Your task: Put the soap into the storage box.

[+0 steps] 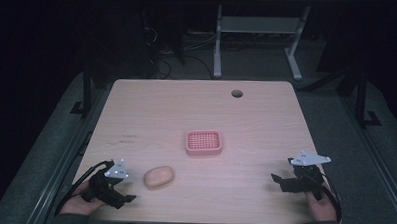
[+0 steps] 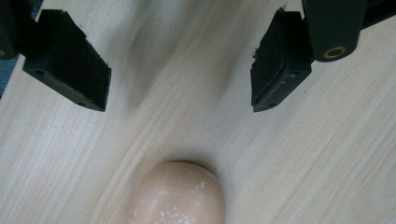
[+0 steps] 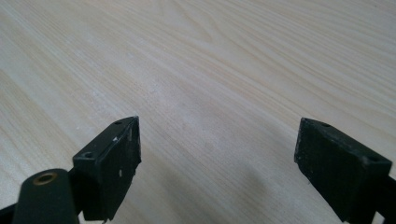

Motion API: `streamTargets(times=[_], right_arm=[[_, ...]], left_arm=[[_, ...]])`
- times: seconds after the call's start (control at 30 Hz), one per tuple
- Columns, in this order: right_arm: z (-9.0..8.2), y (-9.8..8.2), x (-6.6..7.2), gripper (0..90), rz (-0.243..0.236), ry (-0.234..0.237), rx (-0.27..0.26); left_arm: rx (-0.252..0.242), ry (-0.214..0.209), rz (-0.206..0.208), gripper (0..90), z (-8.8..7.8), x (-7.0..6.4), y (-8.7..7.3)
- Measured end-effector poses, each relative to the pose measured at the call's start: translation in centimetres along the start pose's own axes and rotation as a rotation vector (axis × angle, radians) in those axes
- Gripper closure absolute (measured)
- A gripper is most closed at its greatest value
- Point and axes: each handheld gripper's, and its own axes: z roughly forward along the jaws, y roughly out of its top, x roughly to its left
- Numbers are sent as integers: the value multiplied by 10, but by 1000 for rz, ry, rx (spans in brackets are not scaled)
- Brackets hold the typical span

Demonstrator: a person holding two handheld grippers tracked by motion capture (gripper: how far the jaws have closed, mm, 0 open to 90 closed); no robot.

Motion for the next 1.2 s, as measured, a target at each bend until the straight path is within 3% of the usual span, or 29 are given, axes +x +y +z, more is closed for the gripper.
streamTargets(times=[0.5,1.2], right_arm=[[-1,0,1,142,-3,4,-1],[-1,1,3,141,-4,4,-6]], left_arm=[[3,-19,19,201,6,-3,10],[-11,-41,67,206,14,-1,36]])
